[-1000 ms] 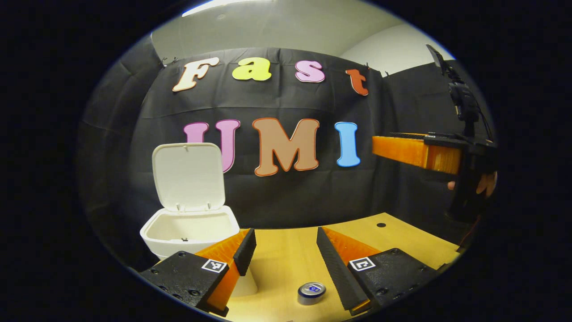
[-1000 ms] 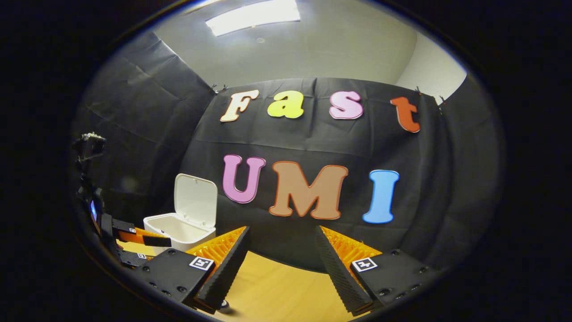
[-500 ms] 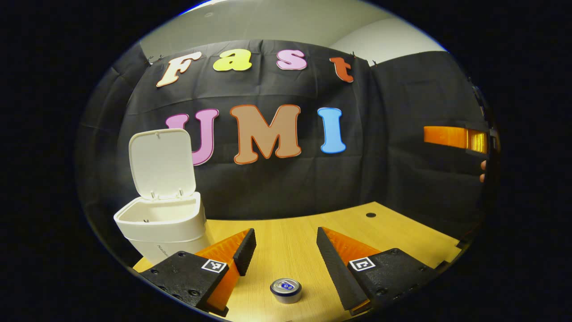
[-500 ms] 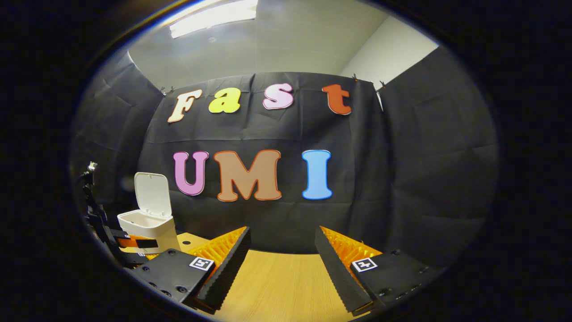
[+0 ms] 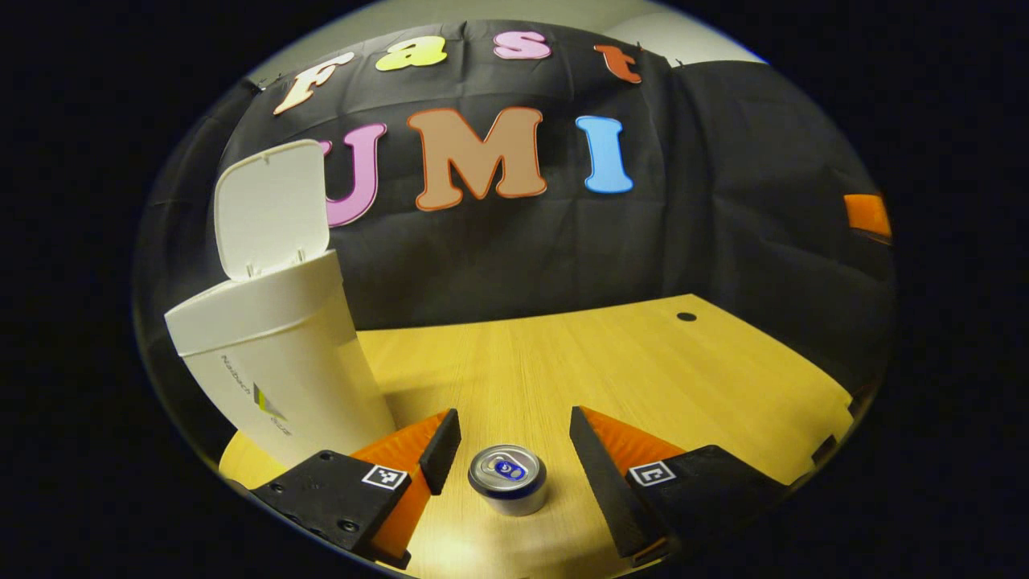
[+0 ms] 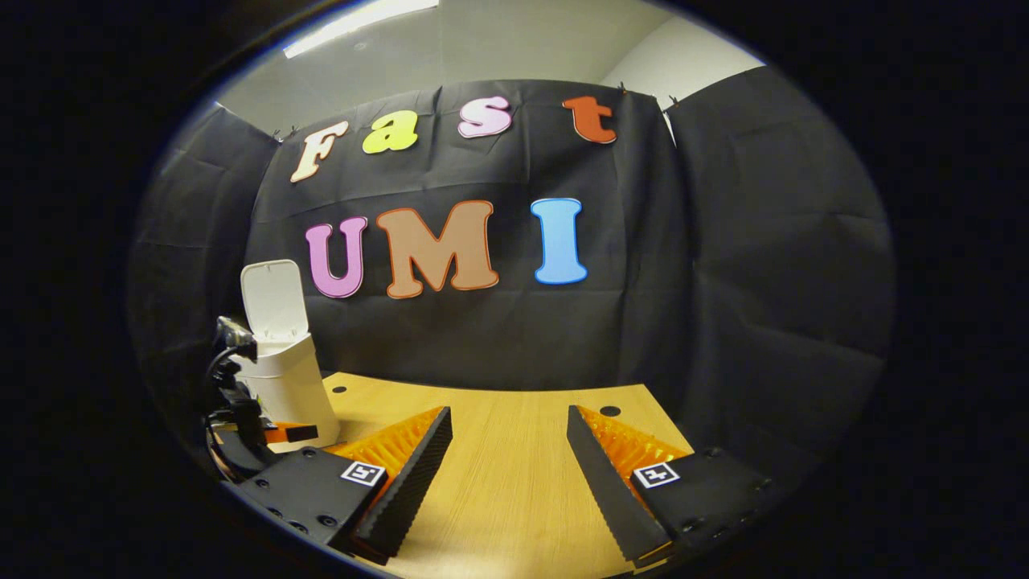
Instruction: Press the lid of the desktop garbage bin to open it, pick up the crumpled paper on the desktop and throw it into the bin, then pick up the pop can on the desktop and drop it into the bin, and finally close the garbage bin lid.
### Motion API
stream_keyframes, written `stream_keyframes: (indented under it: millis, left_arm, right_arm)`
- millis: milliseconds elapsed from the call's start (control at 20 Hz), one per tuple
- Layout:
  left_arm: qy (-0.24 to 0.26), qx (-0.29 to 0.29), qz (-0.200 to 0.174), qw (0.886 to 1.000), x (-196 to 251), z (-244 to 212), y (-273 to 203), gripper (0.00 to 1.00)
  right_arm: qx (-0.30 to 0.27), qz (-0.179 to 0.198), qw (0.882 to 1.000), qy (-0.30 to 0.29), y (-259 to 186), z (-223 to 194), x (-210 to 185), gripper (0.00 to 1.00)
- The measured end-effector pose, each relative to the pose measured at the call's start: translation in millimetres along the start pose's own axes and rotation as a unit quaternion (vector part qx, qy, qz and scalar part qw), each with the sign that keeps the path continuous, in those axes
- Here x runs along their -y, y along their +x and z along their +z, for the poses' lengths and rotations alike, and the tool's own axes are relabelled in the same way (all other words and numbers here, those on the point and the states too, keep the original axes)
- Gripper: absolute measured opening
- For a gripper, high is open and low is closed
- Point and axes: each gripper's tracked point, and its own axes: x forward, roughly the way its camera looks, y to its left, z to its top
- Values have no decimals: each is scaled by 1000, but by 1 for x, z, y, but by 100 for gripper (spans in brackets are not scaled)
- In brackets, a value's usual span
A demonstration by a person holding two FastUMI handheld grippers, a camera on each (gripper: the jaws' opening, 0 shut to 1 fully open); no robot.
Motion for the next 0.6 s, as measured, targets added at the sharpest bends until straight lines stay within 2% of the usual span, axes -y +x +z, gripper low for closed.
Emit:
stream_keyframes:
  millis: [600]
  left_arm:
    - [-12, -95, -4, 995, 1, -71, 38, 86]
  right_arm:
    - [-44, -3, 999, -20, -4, -20, -2, 96]
